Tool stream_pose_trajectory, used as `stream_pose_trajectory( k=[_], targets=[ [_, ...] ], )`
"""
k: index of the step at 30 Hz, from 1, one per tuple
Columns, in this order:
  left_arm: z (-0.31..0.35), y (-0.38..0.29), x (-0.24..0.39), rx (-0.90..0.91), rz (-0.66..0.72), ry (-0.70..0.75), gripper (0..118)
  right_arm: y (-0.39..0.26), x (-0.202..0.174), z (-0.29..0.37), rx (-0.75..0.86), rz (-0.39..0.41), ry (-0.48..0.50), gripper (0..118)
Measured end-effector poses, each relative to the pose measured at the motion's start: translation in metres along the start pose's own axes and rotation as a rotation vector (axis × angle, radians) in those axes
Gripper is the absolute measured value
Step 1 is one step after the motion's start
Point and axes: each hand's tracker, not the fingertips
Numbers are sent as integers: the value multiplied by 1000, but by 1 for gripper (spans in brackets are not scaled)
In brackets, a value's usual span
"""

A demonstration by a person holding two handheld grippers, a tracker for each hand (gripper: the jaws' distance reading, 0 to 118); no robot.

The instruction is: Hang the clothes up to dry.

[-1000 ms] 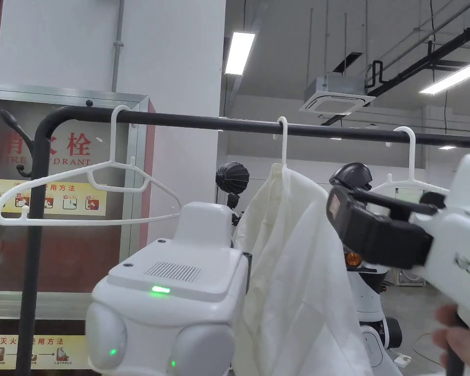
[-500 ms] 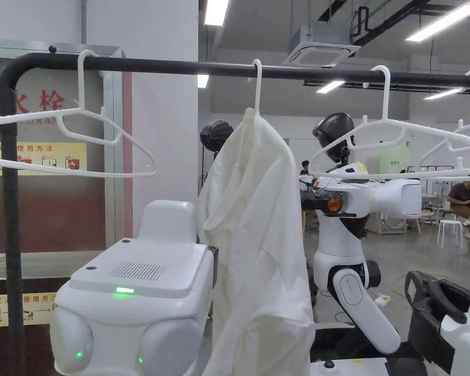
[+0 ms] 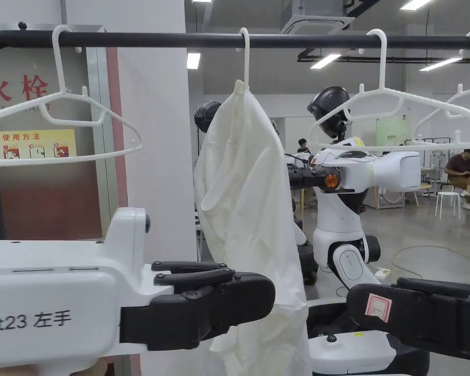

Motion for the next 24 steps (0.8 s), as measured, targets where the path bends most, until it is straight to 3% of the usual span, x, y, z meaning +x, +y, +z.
stream_pose_trajectory(
  k=[1, 3, 6, 10, 15, 21, 24],
  targets=[
    [3, -3, 2, 39, -15, -1, 0, -2, 5, -1, 42, -48, -48, 0],
    [7, -4, 3, 59, -22, 44, 0, -3, 8, -9, 56, -69, -65, 0],
    [12, -8, 2, 84, 91, 57, 0, -2, 24, -11, 53, -3, -33, 0],
    [34, -15, 11, 36, 60, 225, 0, -5, 21, -67, -16, -5, -3, 0],
    [109, -38, 45, 45, 102, 407, 0, -5, 41, -168, -112, -10, 183, 0],
    [217, -85, 145, 134, 203, 916, 0, -31, 45, -352, -295, 13, 512, 0],
    [243, -102, 215, 144, 247, 1160, 0, -61, 17, -449, -393, -20, 720, 0]
  ],
)
